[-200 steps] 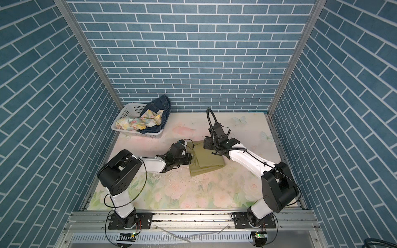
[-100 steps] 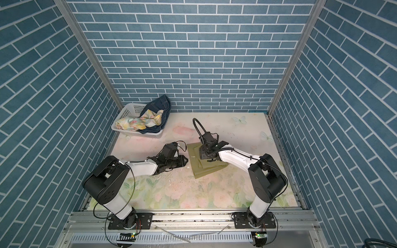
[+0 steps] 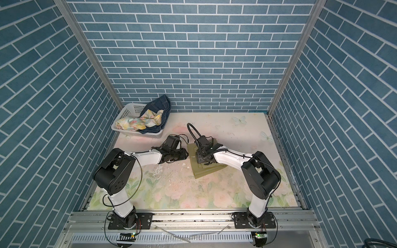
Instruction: Fold and stack the skirts
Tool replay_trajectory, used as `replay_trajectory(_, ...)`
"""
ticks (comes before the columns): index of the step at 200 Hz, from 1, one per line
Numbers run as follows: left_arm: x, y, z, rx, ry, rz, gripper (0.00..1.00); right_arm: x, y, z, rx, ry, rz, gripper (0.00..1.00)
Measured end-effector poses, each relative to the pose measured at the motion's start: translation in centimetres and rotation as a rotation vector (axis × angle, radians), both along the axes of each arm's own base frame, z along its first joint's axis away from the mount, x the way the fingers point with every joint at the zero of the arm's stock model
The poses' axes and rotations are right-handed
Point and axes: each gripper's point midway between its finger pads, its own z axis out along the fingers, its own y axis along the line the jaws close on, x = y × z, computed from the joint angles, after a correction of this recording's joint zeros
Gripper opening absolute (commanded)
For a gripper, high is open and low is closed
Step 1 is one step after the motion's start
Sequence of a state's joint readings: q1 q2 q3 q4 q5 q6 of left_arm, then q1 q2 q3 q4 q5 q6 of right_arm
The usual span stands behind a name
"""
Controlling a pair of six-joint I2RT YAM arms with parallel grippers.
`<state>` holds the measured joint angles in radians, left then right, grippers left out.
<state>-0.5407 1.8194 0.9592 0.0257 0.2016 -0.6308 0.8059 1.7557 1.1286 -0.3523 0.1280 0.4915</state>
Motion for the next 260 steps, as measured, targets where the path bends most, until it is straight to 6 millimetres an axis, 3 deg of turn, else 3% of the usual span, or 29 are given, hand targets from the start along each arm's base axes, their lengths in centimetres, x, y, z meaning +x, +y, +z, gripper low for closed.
replay_trajectory(76,2.1,-0.9,-0.2,-0.001,-0.028,-0.010,0.38,-0.6,1.4,-2.1,-0.050,0.011,0.032,0.65)
replay_trajectory(105,2.6,-0.9,-0.3,-0.008,-0.042,-0.009,0.32,-0.5,1.7,-2.9,-0.078,0.006,0.034,0.40)
replay_trajectory(130,3.1,-0.9,-0.5,-0.011,-0.052,-0.006,0.27,-0.3,1.4,-3.3,-0.106,-0.006,0.031,0.10)
replay_trajectory(147,3.5,-1.0,-0.5,-0.014,-0.063,-0.008,0.23,-0.1,1.5,-3.0,-0.104,-0.014,0.018,0.00)
replay_trajectory(227,4.1,-1.3,-0.8,-0.027,-0.080,-0.006,0.10,0.2,1.3,-2.8,-0.113,-0.026,0.012,0.00)
replay_trajectory(260,4.2,-1.3,-0.9,-0.030,-0.082,-0.006,0.08,0.1,1.4,-1.1,-0.086,-0.040,0.014,0.00)
